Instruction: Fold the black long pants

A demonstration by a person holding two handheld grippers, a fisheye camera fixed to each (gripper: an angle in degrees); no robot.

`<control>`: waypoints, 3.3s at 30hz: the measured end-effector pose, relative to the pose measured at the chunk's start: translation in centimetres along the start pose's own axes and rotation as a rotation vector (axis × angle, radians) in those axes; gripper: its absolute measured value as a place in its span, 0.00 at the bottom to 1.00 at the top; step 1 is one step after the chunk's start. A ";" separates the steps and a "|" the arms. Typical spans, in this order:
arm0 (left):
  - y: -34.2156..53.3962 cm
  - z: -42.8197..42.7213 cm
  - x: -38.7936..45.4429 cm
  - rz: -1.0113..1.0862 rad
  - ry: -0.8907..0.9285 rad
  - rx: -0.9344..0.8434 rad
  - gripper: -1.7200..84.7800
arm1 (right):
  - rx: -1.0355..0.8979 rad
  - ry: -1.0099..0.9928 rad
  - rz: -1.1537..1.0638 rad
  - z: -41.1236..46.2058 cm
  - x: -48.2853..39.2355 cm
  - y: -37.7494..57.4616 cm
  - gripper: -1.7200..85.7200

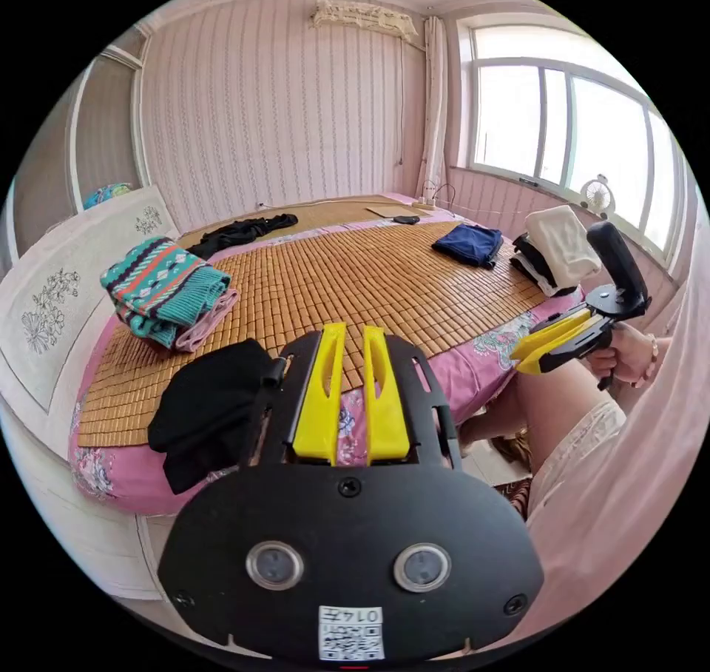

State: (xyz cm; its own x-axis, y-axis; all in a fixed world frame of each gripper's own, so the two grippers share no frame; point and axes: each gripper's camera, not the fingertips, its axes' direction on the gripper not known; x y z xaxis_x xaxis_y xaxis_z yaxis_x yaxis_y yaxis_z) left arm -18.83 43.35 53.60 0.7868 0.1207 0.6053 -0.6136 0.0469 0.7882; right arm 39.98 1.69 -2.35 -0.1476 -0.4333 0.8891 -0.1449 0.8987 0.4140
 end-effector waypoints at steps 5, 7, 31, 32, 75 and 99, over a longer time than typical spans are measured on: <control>3.0 -6.6 -6.0 -0.124 -0.134 -0.019 0.12 | -0.117 0.095 -0.192 2.4 -7.6 -2.5 0.16; 4.7 -8.4 -8.7 -0.185 -0.174 -0.048 0.12 | -0.139 0.062 -0.236 3.4 -9.6 -4.2 0.16; 9.2 -2.4 -35.6 -0.638 -0.155 -0.333 0.14 | -0.537 0.226 -0.294 26.4 -20.3 -33.0 0.17; 8.8 -2.6 -35.9 -0.636 -0.142 -0.345 0.14 | -0.576 0.200 -0.269 27.2 -19.9 -33.3 0.16; -21.8 -17.5 0.3 0.050 0.077 0.003 0.05 | 0.050 0.071 -0.299 -9.7 -8.5 -2.2 0.23; -17.0 -9.3 4.1 -0.142 0.489 0.086 0.24 | 0.168 -0.121 -0.593 -25.3 -7.5 4.3 0.03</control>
State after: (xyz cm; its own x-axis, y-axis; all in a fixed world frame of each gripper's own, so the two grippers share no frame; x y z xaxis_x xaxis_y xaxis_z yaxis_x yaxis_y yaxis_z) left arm -5.77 52.27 41.65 0.7259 0.5697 0.3854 -0.4795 0.0175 0.8774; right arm 65.26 10.54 -2.28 -0.1033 -0.8684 0.4850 -0.3867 0.4843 0.7848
